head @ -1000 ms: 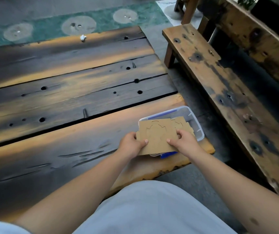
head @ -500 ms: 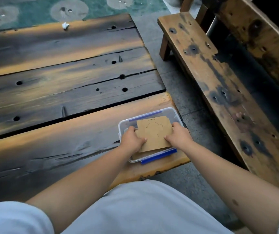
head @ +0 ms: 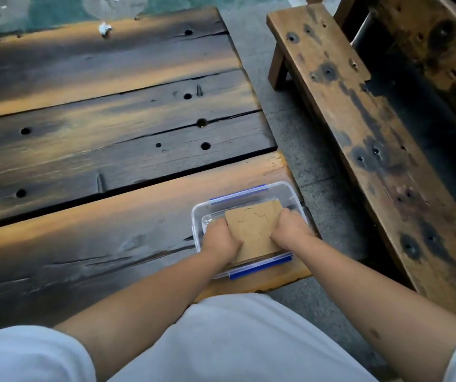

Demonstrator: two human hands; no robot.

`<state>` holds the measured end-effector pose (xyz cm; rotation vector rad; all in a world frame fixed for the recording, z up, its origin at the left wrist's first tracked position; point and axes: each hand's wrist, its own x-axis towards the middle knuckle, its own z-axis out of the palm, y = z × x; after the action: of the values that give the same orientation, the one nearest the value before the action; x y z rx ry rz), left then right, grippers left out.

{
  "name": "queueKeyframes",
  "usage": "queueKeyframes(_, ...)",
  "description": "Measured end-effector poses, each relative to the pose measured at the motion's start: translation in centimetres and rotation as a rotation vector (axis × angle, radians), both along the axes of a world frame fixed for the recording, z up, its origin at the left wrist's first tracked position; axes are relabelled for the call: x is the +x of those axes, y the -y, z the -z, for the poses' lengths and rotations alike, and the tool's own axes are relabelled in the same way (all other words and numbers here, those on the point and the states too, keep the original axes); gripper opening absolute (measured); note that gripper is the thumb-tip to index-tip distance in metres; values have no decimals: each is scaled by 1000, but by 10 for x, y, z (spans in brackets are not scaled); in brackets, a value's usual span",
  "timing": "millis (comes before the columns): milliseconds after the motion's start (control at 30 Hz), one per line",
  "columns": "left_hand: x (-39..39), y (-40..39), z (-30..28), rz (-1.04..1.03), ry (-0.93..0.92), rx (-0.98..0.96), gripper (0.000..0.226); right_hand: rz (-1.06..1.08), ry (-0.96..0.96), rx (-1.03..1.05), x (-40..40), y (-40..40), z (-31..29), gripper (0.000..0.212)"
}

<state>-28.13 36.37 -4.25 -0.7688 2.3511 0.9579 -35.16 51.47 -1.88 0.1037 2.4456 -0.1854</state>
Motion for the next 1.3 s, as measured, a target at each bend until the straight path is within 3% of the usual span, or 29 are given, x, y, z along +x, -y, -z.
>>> queueKeyframes(167, 1, -3, 0, -60, 65, -59, 59, -32, 2, 28, -2, 4, 1, 39)
queueKeyframes(400, -1, 9, -3, -38, 127, 101, 77, -31, 50, 27, -1, 5, -4, 48)
queueKeyframes(667, 1, 17, -12, -143, 72, 234, 72, 43, 56, -159, 12, 7, -1, 67)
queueKeyframes(800, 9, 20, -16, -424, 121, 444, 65, 192, 66, -317, 9, 2, -1, 89)
queueKeyframes(900, 16, 20, -20, -619, 182, 650, 57, 281, 168, -421, 5, -3, -2, 88)
queueKeyframes(1300, 19, 26, -27, -562, 216, 789, 40, 185, 251, -484, 2, -9, 2, 81)
